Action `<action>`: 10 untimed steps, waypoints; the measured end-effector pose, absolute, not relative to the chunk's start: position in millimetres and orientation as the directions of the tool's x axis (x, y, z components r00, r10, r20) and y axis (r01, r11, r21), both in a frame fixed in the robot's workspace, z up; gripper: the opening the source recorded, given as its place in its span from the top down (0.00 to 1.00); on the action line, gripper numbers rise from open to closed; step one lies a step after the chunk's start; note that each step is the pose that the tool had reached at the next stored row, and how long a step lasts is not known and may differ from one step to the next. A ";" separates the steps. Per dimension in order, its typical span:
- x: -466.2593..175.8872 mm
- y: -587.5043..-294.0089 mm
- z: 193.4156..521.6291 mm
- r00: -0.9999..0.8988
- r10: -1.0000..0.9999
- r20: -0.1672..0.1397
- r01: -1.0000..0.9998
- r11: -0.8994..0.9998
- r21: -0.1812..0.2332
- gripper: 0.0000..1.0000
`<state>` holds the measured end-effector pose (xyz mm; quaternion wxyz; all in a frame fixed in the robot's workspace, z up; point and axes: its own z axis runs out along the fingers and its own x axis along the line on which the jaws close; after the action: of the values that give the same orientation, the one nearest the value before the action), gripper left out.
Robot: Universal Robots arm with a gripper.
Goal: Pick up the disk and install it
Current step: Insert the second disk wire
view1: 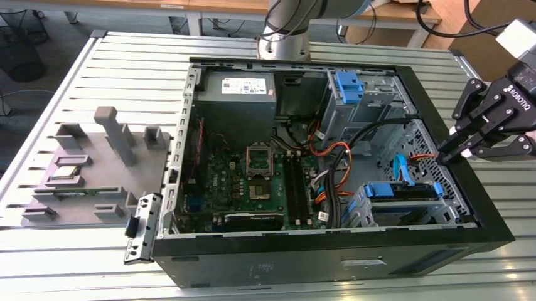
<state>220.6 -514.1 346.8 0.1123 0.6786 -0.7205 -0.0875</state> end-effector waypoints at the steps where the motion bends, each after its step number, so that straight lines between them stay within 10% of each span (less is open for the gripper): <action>1: 220.7 -514.0 346.7 -0.054 -0.998 0.043 -0.958 0.064 0.279 0.70; 10: 221.0 -510.3 343.8 -0.054 -0.998 0.045 -0.957 0.064 0.282 0.70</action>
<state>221.0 -510.3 343.8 0.1141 0.6783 -0.7205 -0.0884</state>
